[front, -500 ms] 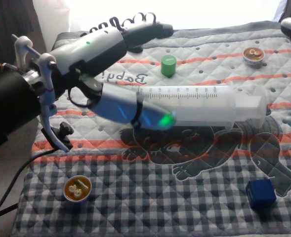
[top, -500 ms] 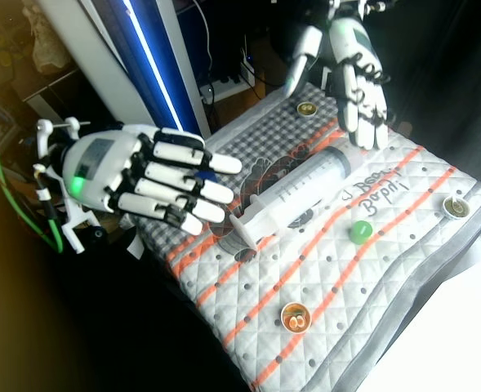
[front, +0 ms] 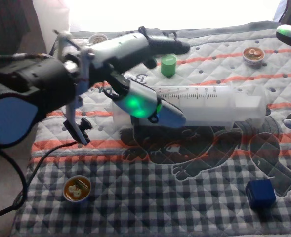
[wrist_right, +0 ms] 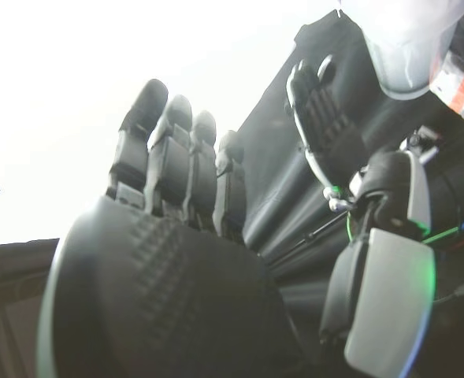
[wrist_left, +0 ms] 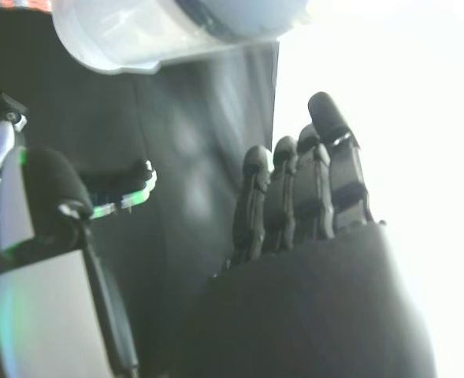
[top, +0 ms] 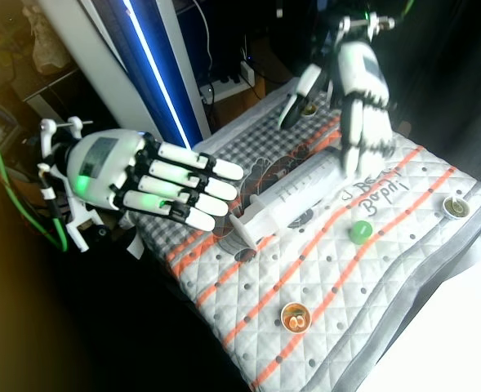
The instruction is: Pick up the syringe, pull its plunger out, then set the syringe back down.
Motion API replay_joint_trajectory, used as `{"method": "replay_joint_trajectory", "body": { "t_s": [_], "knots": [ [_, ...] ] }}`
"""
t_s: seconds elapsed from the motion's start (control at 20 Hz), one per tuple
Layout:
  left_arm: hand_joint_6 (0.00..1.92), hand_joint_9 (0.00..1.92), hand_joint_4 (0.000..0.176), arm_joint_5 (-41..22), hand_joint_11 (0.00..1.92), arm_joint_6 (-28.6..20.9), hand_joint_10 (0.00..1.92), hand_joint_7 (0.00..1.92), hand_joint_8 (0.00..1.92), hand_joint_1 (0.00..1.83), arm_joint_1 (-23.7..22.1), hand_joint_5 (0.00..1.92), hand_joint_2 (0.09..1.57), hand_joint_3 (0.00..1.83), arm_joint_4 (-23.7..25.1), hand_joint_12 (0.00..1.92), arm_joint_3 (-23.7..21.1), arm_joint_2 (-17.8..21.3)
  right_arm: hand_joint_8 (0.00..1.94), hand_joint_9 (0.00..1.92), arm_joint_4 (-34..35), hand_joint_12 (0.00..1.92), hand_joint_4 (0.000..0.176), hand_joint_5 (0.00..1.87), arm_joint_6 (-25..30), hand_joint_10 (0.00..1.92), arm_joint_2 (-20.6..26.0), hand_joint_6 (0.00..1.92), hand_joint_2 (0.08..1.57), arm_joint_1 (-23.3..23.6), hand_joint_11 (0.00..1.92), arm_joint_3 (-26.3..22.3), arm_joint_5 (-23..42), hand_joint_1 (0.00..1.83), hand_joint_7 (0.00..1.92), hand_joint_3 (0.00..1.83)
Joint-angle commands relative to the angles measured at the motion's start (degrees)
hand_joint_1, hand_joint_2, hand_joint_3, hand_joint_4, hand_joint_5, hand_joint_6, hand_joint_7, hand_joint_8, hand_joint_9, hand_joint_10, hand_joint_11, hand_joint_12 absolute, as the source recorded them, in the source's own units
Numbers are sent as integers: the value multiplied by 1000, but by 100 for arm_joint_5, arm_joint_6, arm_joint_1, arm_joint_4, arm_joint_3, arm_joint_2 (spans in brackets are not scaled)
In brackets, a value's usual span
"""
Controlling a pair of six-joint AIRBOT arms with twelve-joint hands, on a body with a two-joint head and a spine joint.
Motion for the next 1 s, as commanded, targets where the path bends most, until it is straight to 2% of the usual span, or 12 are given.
{"method": "replay_joint_trajectory", "body": {
  "t_s": [0.0, 0.2, 0.35, 0.45, 0.5, 0.55, 0.6, 0.65, 0.7, 0.75, 0.8, 0.95],
  "knots": [
    [23, 317, 0, 444, 0, -51, 118, 342, 46, 1018, -81, 342, 758, 0, 94, 1263, 27, -8, 3, 297, -47, 790, 65, 386, 17, 4, 6, 9, 904, 87, 0, 33, 721, 896, 336, 6],
    [15, 326, 0, -72, 0, -51, 117, 364, 17, 1087, -118, 383, 767, 1, 194, 1511, 424, -435, 1, 303, -52, 857, 33, 401, 17, 4, -6, 7, 902, 96, 0, 45, 721, 919, 344, 0],
    [15, 370, 0, -489, 0, -51, 163, 427, 27, 1030, -152, 409, 766, 0, 255, 1499, 772, -765, 8, 349, -61, 909, 55, 441, 28, 15, -19, 14, 895, 104, 0, 62, 721, 941, 381, 0],
    [18, 383, 0, -697, 0, -51, 172, 443, 29, 995, -163, 424, 767, 0, 321, 1497, 935, -920, 8, 351, -76, 924, 33, 445, 44, 13, -32, 13, 914, 108, 0, 72, 721, 938, 385, 6],
    [20, 406, 0, -807, 0, -51, 191, 465, 30, 1019, -163, 450, 783, 4, 345, 1564, 1024, -999, 5, 344, -79, 923, 7, 430, 55, 10, -37, 6, 914, 110, 0, 77, 721, 920, 381, 5],
    [14, 332, 0, -895, 0, -52, 446, 526, 27, 1057, -163, 484, 819, 0, 384, 1648, 1080, -1051, 5, 346, -82, 921, 0, 417, 69, 10, -38, 1, 918, 114, 0, 82, 721, 911, 381, 7],
    [9, 300, 0, -963, 71, -53, 912, 626, 86, 1133, -163, 564, 895, 3, 418, 1761, 1129, -1093, 10, 356, -89, 920, 0, 413, 87, 14, -45, 0, 925, 122, 0, 89, 721, 910, 394, 10],
    [10, 338, 0, -1017, 146, -53, 1098, 698, 169, 1156, -159, 647, 937, 3, 444, 1758, 1176, -1128, 11, 357, -94, 918, 0, 411, 94, 14, -53, 0, 929, 128, 0, 93, 721, 907, 398, 11],
    [30, 457, 0, -1038, 211, -54, 1018, 761, 183, 1175, -150, 805, 1008, 8, 443, 1719, 1219, -1159, 17, 393, -96, 959, 0, 437, 100, 24, -57, 9, 924, 129, 0, 94, 721, 952, 430, 6],
    [762, 597, 0, -1056, 234, -54, 856, 848, 164, 1168, -142, 951, 1127, 0, 400, 1715, 1274, -1188, 22, 420, -96, 967, 0, 466, 110, 33, -57, 20, 938, 129, 0, 94, 722, 957, 450, 11],
    [949, 641, 0, -1059, 159, -55, 895, 820, 940, 1225, -127, 1021, 1142, 0, 345, 1744, 1331, -1214, 19, 437, -96, 991, 0, 484, 130, 32, -64, 22, 943, 129, 0, 98, 722, 954, 467, 9],
    [1084, 468, 0, -905, 63, -55, 1278, 671, 1421, 1206, -111, 948, 1203, 2, 98, 1846, 1403, -1207, 6, 434, -94, 995, 0, 500, 161, 11, -83, 14, 978, 129, 0, 106, 722, 955, 481, 11]
  ]
}}
